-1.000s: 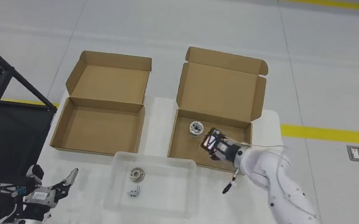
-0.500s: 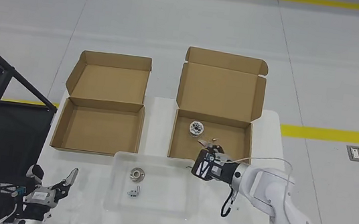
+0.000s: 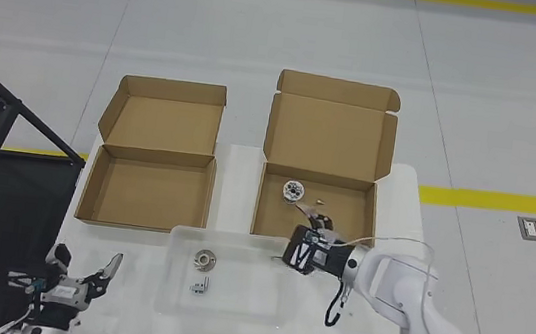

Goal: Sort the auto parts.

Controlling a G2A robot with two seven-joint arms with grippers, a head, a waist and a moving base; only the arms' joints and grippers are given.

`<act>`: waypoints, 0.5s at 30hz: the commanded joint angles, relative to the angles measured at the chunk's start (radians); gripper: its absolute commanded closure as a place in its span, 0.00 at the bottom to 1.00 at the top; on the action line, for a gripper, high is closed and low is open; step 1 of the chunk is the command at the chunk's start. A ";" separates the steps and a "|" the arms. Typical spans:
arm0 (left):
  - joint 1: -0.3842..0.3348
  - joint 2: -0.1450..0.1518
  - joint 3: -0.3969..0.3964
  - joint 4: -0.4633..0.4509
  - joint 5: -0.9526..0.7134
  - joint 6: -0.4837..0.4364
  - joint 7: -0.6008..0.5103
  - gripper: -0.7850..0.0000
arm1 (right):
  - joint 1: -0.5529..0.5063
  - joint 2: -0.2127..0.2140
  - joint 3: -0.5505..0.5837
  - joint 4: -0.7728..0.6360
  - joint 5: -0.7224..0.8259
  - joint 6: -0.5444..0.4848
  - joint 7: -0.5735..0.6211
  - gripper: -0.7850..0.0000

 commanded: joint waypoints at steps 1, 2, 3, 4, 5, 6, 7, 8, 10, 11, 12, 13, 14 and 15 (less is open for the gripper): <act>-0.018 0.002 -0.003 0.002 0.013 -0.035 -0.005 0.00 | 0.001 0.000 -0.008 -0.022 -0.020 0.010 -0.042 0.00; -0.025 0.004 -0.006 0.003 0.022 -0.055 -0.002 0.00 | 0.005 -0.001 -0.014 -0.028 -0.026 0.008 -0.056 0.00; -0.032 0.006 -0.007 0.002 0.035 -0.081 -0.003 0.00 | 0.009 -0.002 -0.021 -0.035 -0.035 0.008 -0.068 0.00; -0.039 0.008 -0.009 0.000 0.044 -0.114 -0.006 0.00 | 0.011 -0.003 -0.031 -0.044 -0.042 0.011 -0.082 0.00; -0.047 0.011 -0.013 -0.004 0.061 -0.151 -0.013 0.00 | 0.013 -0.004 -0.042 -0.050 -0.045 0.007 -0.101 0.00; -0.055 0.015 -0.015 -0.010 0.074 -0.191 -0.020 0.00 | 0.016 -0.005 -0.052 -0.054 -0.053 -0.001 -0.113 0.00; -0.062 0.018 -0.019 -0.015 0.088 -0.233 -0.035 0.00 | 0.020 -0.006 -0.063 -0.060 -0.062 -0.009 -0.126 0.00; -0.071 0.023 -0.024 -0.023 0.114 -0.272 -0.054 0.00 | 0.023 -0.006 -0.074 -0.066 -0.069 -0.021 -0.145 0.00; -0.084 0.031 -0.028 -0.046 0.122 -0.383 -0.087 0.00 | 0.030 -0.006 -0.088 -0.077 -0.091 -0.045 -0.180 0.00; -0.091 0.036 -0.040 -0.060 0.139 -0.429 -0.103 0.00 | 0.031 -0.005 -0.094 -0.084 -0.101 -0.057 -0.197 0.00; -0.094 0.040 -0.046 -0.070 0.157 -0.472 -0.124 0.00 | 0.031 -0.004 -0.099 -0.093 -0.114 -0.071 -0.212 0.00; -0.098 0.043 -0.049 -0.076 0.160 -0.500 -0.139 0.00 | 0.031 -0.003 -0.103 -0.102 -0.125 -0.080 -0.221 0.00; -0.108 0.047 -0.053 -0.091 0.173 -0.546 -0.161 0.00 | 0.030 -0.001 -0.111 -0.121 -0.141 -0.105 -0.241 0.00; -0.118 0.052 -0.057 -0.101 0.192 -0.585 -0.180 0.00 | 0.029 0.001 -0.113 -0.133 -0.156 -0.121 -0.261 0.00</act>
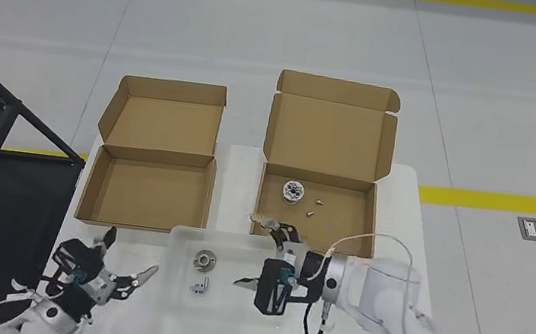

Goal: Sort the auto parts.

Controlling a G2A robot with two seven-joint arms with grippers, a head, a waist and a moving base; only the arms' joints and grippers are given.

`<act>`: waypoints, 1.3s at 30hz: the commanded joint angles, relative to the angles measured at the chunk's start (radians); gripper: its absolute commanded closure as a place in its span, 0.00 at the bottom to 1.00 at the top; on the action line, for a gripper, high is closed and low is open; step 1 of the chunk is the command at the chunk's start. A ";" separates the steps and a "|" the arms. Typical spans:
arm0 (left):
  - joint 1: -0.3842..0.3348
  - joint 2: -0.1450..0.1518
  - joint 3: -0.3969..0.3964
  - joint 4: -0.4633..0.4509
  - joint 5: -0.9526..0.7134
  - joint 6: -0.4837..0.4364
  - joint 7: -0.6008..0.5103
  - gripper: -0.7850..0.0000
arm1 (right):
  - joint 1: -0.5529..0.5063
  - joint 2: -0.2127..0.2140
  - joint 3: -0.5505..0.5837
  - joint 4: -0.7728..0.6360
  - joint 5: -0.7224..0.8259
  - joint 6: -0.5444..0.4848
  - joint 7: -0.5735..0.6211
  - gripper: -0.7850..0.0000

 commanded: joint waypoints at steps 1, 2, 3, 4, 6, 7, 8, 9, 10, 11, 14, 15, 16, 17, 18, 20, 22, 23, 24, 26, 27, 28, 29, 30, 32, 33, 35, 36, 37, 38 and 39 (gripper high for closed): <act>-0.022 0.010 -0.005 -0.025 0.042 -0.097 -0.033 0.00 | -0.007 0.005 -0.003 -0.027 -0.027 -0.031 -0.041 0.00; -0.030 0.014 -0.006 -0.035 0.063 -0.138 -0.039 0.00 | -0.013 0.008 -0.001 -0.040 -0.038 -0.042 -0.054 0.00; -0.035 0.019 -0.007 -0.046 0.077 -0.183 -0.039 0.00 | -0.020 0.011 0.001 -0.054 -0.049 -0.054 -0.062 0.00; -0.038 0.023 -0.009 -0.056 0.085 -0.233 -0.037 0.00 | -0.026 0.013 0.003 -0.063 -0.054 -0.063 -0.066 0.00; -0.045 0.029 -0.019 -0.071 0.101 -0.293 -0.034 0.00 | -0.026 0.013 0.003 -0.063 -0.054 -0.063 -0.066 0.00; -0.045 0.029 -0.019 -0.071 0.101 -0.293 -0.034 0.00 | -0.026 0.013 0.003 -0.063 -0.054 -0.063 -0.066 0.00; -0.045 0.029 -0.019 -0.071 0.101 -0.293 -0.034 0.00 | -0.026 0.013 0.003 -0.063 -0.054 -0.063 -0.066 0.00; -0.045 0.029 -0.019 -0.071 0.101 -0.293 -0.034 0.00 | -0.026 0.013 0.003 -0.063 -0.054 -0.063 -0.066 0.00; -0.045 0.029 -0.019 -0.071 0.101 -0.293 -0.034 0.00 | -0.026 0.013 0.003 -0.063 -0.054 -0.063 -0.066 0.00; -0.045 0.029 -0.019 -0.071 0.101 -0.293 -0.034 0.00 | -0.026 0.013 0.003 -0.063 -0.054 -0.063 -0.066 0.00; -0.045 0.029 -0.019 -0.071 0.101 -0.293 -0.034 0.00 | -0.026 0.013 0.003 -0.063 -0.054 -0.063 -0.066 0.00; -0.045 0.029 -0.019 -0.071 0.101 -0.293 -0.034 0.00 | -0.026 0.013 0.003 -0.063 -0.054 -0.063 -0.066 0.00; -0.045 0.029 -0.019 -0.071 0.101 -0.293 -0.034 0.00 | -0.026 0.013 0.003 -0.063 -0.054 -0.063 -0.066 0.00; -0.045 0.029 -0.019 -0.071 0.101 -0.293 -0.034 0.00 | -0.026 0.013 0.003 -0.063 -0.054 -0.063 -0.066 0.00; -0.045 0.029 -0.019 -0.071 0.101 -0.293 -0.034 0.00 | -0.026 0.013 0.003 -0.063 -0.054 -0.063 -0.066 0.00; -0.046 0.031 -0.010 -0.076 0.117 -0.298 -0.041 0.00 | -0.026 0.013 0.003 -0.063 -0.054 -0.063 -0.066 0.00; -0.063 0.036 0.015 -0.078 0.162 -0.329 -0.060 0.00 | -0.041 0.014 0.002 -0.076 -0.068 -0.043 -0.049 0.00; -0.084 0.038 0.017 -0.067 0.173 -0.331 -0.061 0.00 | -0.044 0.015 0.001 -0.085 -0.067 -0.046 -0.053 0.00; -0.103 0.041 0.023 -0.055 0.187 -0.344 -0.064 0.00 | -0.045 0.016 0.001 -0.092 -0.074 -0.052 -0.061 0.00; -0.148 0.049 0.030 -0.040 0.226 -0.389 -0.072 0.00 | -0.048 0.019 -0.003 -0.105 -0.089 -0.069 -0.081 0.00; -0.170 0.053 0.039 -0.028 0.242 -0.415 -0.074 0.00 | -0.048 0.021 -0.004 -0.110 -0.098 -0.080 -0.097 0.00; -0.189 0.060 0.059 -0.020 0.266 -0.415 -0.079 0.00 | -0.047 0.023 -0.006 -0.116 -0.112 -0.093 -0.110 0.00; -0.211 0.066 0.070 -0.014 0.291 -0.415 -0.081 0.00 | -0.047 0.026 -0.009 -0.121 -0.125 -0.108 -0.123 0.00; -0.227 0.074 0.091 -0.004 0.317 -0.415 -0.081 0.00 | -0.047 0.028 -0.011 -0.125 -0.141 -0.123 -0.132 0.00; -0.261 0.093 0.141 0.029 0.344 -0.415 -0.055 0.00 | -0.055 0.034 -0.012 -0.134 -0.163 -0.138 -0.160 0.00; -0.280 0.105 0.166 0.041 0.369 -0.415 -0.052 0.00 | -0.060 0.037 -0.011 -0.138 -0.177 -0.146 -0.168 0.00; -0.317 0.128 0.208 0.064 0.416 -0.415 -0.024 0.00 | -0.077 0.045 0.002 -0.141 -0.205 -0.155 -0.169 0.00; -0.329 0.141 0.238 0.078 0.430 -0.415 0.003 0.00 | -0.077 0.045 0.002 -0.141 -0.205 -0.155 -0.169 0.00; -0.342 0.157 0.265 0.093 0.444 -0.415 0.027 0.00 | -0.077 0.045 0.002 -0.141 -0.205 -0.155 -0.169 0.00; -0.346 0.162 0.273 0.097 0.448 -0.415 0.034 0.00 | -0.077 0.045 0.002 -0.141 -0.205 -0.155 -0.169 0.00; -0.346 0.162 0.273 0.097 0.448 -0.415 0.034 0.00 | -0.077 0.045 0.002 -0.141 -0.205 -0.155 -0.169 0.00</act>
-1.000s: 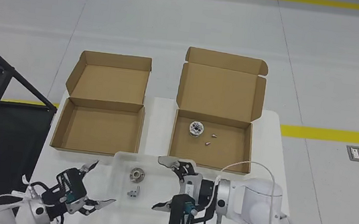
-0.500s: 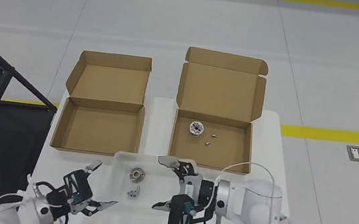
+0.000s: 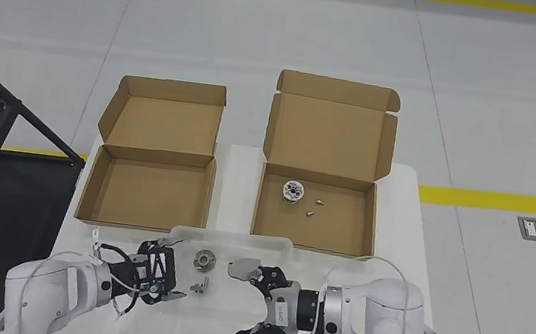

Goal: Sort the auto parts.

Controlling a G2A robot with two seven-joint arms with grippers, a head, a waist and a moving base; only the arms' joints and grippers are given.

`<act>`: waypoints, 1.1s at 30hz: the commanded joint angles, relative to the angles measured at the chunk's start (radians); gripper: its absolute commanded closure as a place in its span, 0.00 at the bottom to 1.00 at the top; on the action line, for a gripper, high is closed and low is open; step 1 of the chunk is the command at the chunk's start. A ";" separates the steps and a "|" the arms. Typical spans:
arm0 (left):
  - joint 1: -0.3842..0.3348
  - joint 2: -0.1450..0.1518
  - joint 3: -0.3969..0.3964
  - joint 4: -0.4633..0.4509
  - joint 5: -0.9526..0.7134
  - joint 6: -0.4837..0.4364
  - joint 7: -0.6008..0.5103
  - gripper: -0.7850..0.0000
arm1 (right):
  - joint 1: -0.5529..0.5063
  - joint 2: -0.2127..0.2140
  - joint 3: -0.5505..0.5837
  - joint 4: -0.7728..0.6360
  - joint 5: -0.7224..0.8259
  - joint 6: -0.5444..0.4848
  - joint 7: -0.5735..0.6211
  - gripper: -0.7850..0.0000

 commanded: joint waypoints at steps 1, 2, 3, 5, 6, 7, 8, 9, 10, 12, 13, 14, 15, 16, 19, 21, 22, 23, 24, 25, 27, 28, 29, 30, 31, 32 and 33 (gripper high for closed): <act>0.000 0.002 0.002 0.001 0.001 0.000 0.002 0.00 | 0.001 0.000 -0.001 0.000 0.001 0.000 0.000 0.00; 0.000 0.002 0.002 0.001 0.001 0.000 0.002 0.00 | 0.001 0.000 -0.001 0.000 0.001 0.000 0.000 0.00; 0.000 0.002 0.002 0.001 0.001 0.000 0.002 0.00 | 0.001 0.000 -0.001 0.000 0.001 0.000 0.000 0.00; 0.000 0.002 0.002 0.001 0.001 0.000 0.002 0.00 | 0.001 0.000 -0.001 0.000 0.001 0.000 0.000 0.00; 0.000 0.002 0.002 0.001 0.001 0.000 0.002 0.00 | 0.001 0.000 -0.001 0.000 0.001 0.000 0.000 0.00; 0.000 0.002 0.002 0.001 0.001 0.000 0.002 0.00 | 0.001 0.000 -0.001 0.000 0.001 0.000 0.000 0.00; 0.000 0.002 0.002 0.001 0.001 0.000 0.002 0.00 | 0.001 0.000 -0.001 0.000 0.001 0.000 0.000 0.00; 0.000 0.002 0.002 0.001 0.001 0.000 0.002 0.00 | 0.001 0.000 -0.001 0.000 0.001 0.000 0.000 0.00; 0.000 0.002 0.002 0.001 0.001 0.000 0.002 0.00 | 0.001 0.000 -0.001 0.000 0.001 0.000 0.000 0.00; 0.000 0.002 0.002 0.001 0.001 0.000 0.002 0.00 | 0.001 0.000 -0.001 0.000 0.001 0.000 0.000 0.00; 0.000 0.002 0.002 0.001 0.001 0.000 0.002 0.00 | 0.001 0.000 -0.001 0.000 0.001 0.000 0.000 0.00; 0.000 0.002 0.002 0.001 0.001 0.000 0.002 0.00 | 0.001 0.000 -0.001 0.000 0.001 0.000 0.000 0.00; 0.000 0.002 0.002 0.001 0.001 0.000 0.002 0.00 | 0.001 0.000 -0.001 0.000 0.001 0.000 0.000 0.00; 0.000 0.002 0.002 0.001 0.001 0.000 0.002 0.00 | 0.001 0.000 -0.001 0.000 0.001 0.000 0.000 0.00; 0.006 0.002 0.011 -0.009 0.016 0.005 -0.012 0.00 | 0.001 0.000 -0.001 0.000 0.001 0.000 0.000 0.00; 0.006 0.005 0.020 -0.021 0.023 0.000 -0.042 0.00 | 0.001 0.000 -0.001 0.000 0.001 0.000 0.000 0.00; 0.001 0.008 0.025 -0.025 0.025 0.000 -0.061 0.00 | 0.001 0.000 -0.001 0.000 0.001 0.000 0.000 0.00; -0.008 0.011 0.028 -0.028 0.032 0.000 -0.085 0.00 | 0.001 0.000 -0.001 0.000 0.001 0.000 0.000 0.00; -0.017 0.015 0.034 -0.029 0.026 0.000 -0.101 0.00 | 0.001 0.000 -0.001 0.000 0.001 0.000 0.000 0.00; -0.027 0.019 0.043 -0.028 0.018 0.000 -0.114 0.00 | 0.001 0.000 -0.001 0.000 0.001 0.000 0.000 0.00; -0.056 0.030 0.078 -0.026 0.018 0.000 -0.146 0.00 | 0.001 0.000 -0.001 0.000 0.001 0.000 0.000 0.00; -0.074 0.038 0.103 -0.021 0.019 0.000 -0.157 0.00 | 0.001 0.000 -0.001 0.000 0.001 0.000 0.000 0.00; -0.097 0.045 0.129 -0.009 0.018 0.000 -0.168 0.00 | 0.001 0.000 -0.001 0.000 0.001 0.000 0.000 0.00; -0.123 0.052 0.158 0.003 0.014 0.000 -0.174 0.00 | 0.001 0.000 -0.001 0.000 0.001 0.000 0.000 0.00; -0.152 0.057 0.185 0.022 0.000 0.000 -0.175 0.00 | 0.001 0.000 -0.001 0.000 0.001 0.000 0.000 0.00; -0.181 0.062 0.214 0.042 -0.019 0.000 -0.177 0.00 | 0.001 0.000 -0.001 0.000 0.001 0.000 0.000 0.00; -0.210 0.067 0.249 0.058 -0.031 0.000 -0.180 0.00 | 0.001 0.000 -0.001 0.000 0.001 0.000 0.000 0.00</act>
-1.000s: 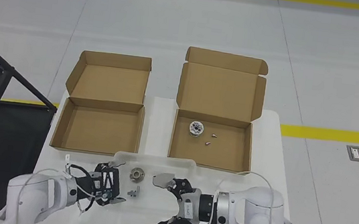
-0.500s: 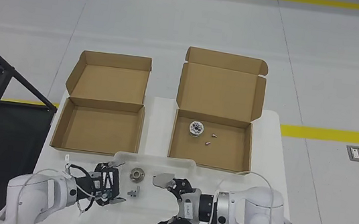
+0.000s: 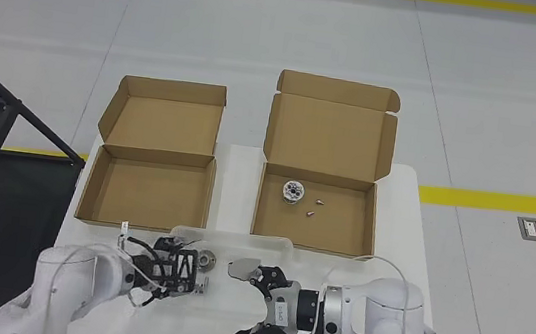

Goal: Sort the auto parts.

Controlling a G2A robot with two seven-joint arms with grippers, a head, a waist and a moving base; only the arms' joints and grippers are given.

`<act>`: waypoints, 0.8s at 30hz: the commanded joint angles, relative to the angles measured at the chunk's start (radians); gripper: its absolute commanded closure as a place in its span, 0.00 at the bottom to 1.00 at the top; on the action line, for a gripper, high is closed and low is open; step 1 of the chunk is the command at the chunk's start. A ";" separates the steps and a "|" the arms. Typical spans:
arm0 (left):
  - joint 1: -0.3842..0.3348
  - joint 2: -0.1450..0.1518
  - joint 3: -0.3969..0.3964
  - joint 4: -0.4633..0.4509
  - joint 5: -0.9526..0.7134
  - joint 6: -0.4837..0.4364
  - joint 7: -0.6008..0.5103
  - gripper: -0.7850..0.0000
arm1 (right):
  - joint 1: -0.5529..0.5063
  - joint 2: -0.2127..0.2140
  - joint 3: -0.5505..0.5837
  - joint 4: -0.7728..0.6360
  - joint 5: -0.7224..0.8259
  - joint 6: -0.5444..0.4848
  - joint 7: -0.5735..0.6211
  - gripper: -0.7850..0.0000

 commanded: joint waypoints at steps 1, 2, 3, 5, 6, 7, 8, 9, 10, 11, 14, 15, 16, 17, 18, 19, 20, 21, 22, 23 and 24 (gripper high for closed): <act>-0.059 0.009 0.074 0.035 -0.020 0.000 -0.012 0.00 | 0.000 0.000 0.000 0.000 0.000 0.000 0.000 0.00; -0.088 0.013 0.110 0.053 -0.026 0.000 -0.024 0.00 | 0.000 0.000 0.000 0.000 0.000 0.000 0.000 0.00; -0.114 0.017 0.146 0.071 -0.035 0.000 -0.036 0.03 | 0.000 0.000 0.000 0.000 0.000 0.000 0.000 0.00; -0.162 0.026 0.217 0.095 -0.059 0.000 -0.053 0.27 | 0.000 0.000 0.000 0.000 0.000 0.000 0.000 0.00; -0.183 0.031 0.249 0.108 -0.075 0.000 -0.062 0.28 | 0.000 0.000 0.000 0.000 0.000 0.000 0.000 0.00; -0.205 0.037 0.278 0.114 -0.088 0.000 -0.070 0.27 | 0.000 0.000 0.000 0.000 0.000 0.000 0.000 0.00; -0.225 0.042 0.304 0.121 -0.104 0.000 -0.072 0.27 | 0.000 0.000 0.000 0.000 0.000 0.000 0.000 0.00; -0.243 0.049 0.327 0.129 -0.115 0.000 -0.082 0.31 | 0.000 0.000 0.000 0.000 0.000 0.000 0.000 0.00; -0.260 0.055 0.345 0.135 -0.126 0.000 -0.095 0.29 | 0.000 0.000 0.000 0.000 0.000 0.000 0.000 0.00; -0.274 0.061 0.362 0.141 -0.142 0.000 -0.104 0.24 | 0.000 0.000 0.000 0.000 0.000 0.000 0.000 0.00; -0.310 0.077 0.400 0.161 -0.187 0.000 -0.146 0.18 | 0.000 0.000 0.000 0.000 0.000 0.000 0.000 0.00; -0.320 0.082 0.410 0.166 -0.199 0.000 -0.164 0.20 | 0.000 0.000 0.000 0.000 0.000 0.000 0.000 0.00; -0.331 0.086 0.420 0.169 -0.203 0.000 -0.189 0.24 | 0.000 0.000 0.000 0.000 0.000 0.000 0.000 0.00; -0.339 0.088 0.429 0.172 -0.207 0.000 -0.213 0.27 | 0.000 0.000 0.000 0.000 0.000 0.000 0.000 0.00; -0.345 0.090 0.438 0.171 -0.217 0.000 -0.228 0.26 | 0.000 0.000 0.000 0.000 0.000 0.000 0.000 0.00; -0.351 0.091 0.447 0.170 -0.230 0.000 -0.235 0.27 | 0.000 0.000 0.000 0.000 0.000 0.000 0.000 0.00; -0.358 0.093 0.458 0.170 -0.229 0.000 -0.249 0.31 | 0.000 0.000 0.000 0.000 0.000 0.000 0.000 0.00; -0.364 0.093 0.468 0.171 -0.223 0.000 -0.266 0.31 | 0.000 0.000 0.000 0.000 0.000 0.000 0.000 0.00; -0.370 0.093 0.480 0.172 -0.215 0.000 -0.283 0.31 | 0.000 0.000 0.000 0.000 0.000 0.000 0.000 0.00; -0.376 0.092 0.491 0.175 -0.211 0.000 -0.295 0.29 | 0.000 0.000 0.000 0.000 0.000 0.000 0.000 0.00; -0.381 0.090 0.500 0.181 -0.217 0.000 -0.298 0.29 | 0.000 0.000 0.000 0.000 0.000 0.000 0.000 0.00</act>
